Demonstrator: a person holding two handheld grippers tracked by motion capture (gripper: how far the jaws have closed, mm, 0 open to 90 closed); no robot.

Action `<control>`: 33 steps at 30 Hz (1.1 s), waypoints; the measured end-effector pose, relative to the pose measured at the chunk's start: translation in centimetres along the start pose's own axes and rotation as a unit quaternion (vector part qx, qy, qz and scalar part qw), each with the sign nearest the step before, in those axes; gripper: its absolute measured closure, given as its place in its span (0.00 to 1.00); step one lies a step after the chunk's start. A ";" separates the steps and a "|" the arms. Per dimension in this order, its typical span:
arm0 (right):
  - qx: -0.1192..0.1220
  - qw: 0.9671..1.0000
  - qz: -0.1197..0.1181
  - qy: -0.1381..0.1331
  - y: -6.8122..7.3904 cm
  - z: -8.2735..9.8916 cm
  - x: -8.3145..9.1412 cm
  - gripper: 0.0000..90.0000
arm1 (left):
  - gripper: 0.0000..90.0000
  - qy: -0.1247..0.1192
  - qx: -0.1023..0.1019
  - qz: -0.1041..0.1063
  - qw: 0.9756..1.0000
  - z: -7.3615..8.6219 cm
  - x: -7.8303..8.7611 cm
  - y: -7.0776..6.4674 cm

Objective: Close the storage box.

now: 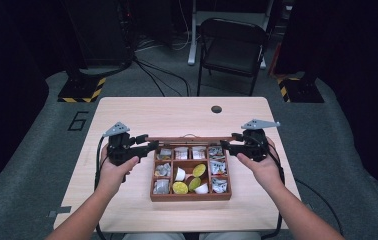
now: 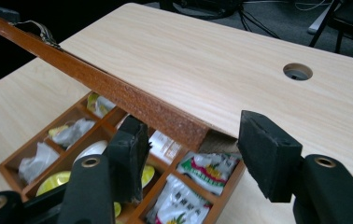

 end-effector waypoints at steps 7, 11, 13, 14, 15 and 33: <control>0.011 1.000 -0.006 -0.002 0.9 2.3 0.6 0.48 | 0.46 0.005 -0.011 0.002 1.000 2.4 0.6 -1.1; 0.011 1.000 -0.009 0.001 1.4 3.5 0.8 0.48 | 0.46 0.005 -0.006 0.012 1.000 3.6 0.9 -1.5; 0.015 1.000 -0.007 -0.001 1.6 4.1 0.8 0.49 | 0.46 0.008 -0.009 0.010 1.000 4.1 0.9 -1.6; 0.016 1.000 -0.006 0.000 1.6 4.3 0.8 0.49 | 0.47 0.010 -0.011 0.005 1.000 4.4 0.9 -1.8; 0.016 1.000 -0.005 0.001 1.7 4.7 0.7 0.50 | 0.47 0.011 -0.014 0.004 1.000 4.6 0.8 -1.9; 0.000 1.000 -0.007 0.007 2.0 9.0 -0.2 0.52 | 0.47 0.026 -0.015 -0.002 1.000 8.4 -0.1 -2.4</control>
Point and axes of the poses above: each handheld gripper's, and its own axes: x roughly backward along the jaws, z roughly out of its underside, y roughly to its left, the point moved 5 cm from there along -x, roughly forward along the jaws, and after that the axes turned 9 degrees about y, right-handed, at the moved point
